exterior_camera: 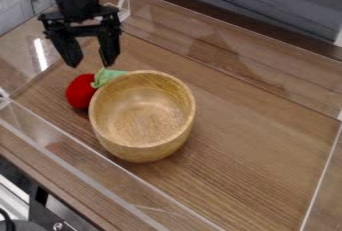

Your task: Move the red object to the right side of the table

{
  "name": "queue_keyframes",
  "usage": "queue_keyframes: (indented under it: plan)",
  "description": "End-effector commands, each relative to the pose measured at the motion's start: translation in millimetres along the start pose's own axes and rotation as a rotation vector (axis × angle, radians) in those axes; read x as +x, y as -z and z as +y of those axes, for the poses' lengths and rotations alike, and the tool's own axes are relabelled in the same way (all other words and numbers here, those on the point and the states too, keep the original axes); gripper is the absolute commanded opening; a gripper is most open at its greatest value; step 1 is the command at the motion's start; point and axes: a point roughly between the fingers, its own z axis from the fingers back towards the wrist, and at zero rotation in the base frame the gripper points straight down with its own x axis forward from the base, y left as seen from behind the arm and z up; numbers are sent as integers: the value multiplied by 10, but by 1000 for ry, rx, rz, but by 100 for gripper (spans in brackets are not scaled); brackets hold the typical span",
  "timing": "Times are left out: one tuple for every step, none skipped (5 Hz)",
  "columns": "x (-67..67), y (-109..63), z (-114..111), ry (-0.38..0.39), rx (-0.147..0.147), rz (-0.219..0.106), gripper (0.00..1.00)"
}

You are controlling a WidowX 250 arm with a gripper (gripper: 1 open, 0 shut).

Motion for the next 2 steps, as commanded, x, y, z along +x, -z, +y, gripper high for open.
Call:
queue_keyframes:
  plan:
    - [-21,-12,-3,-14,18,-31,100]
    - [-59,52,10,-43,26,-26,100]
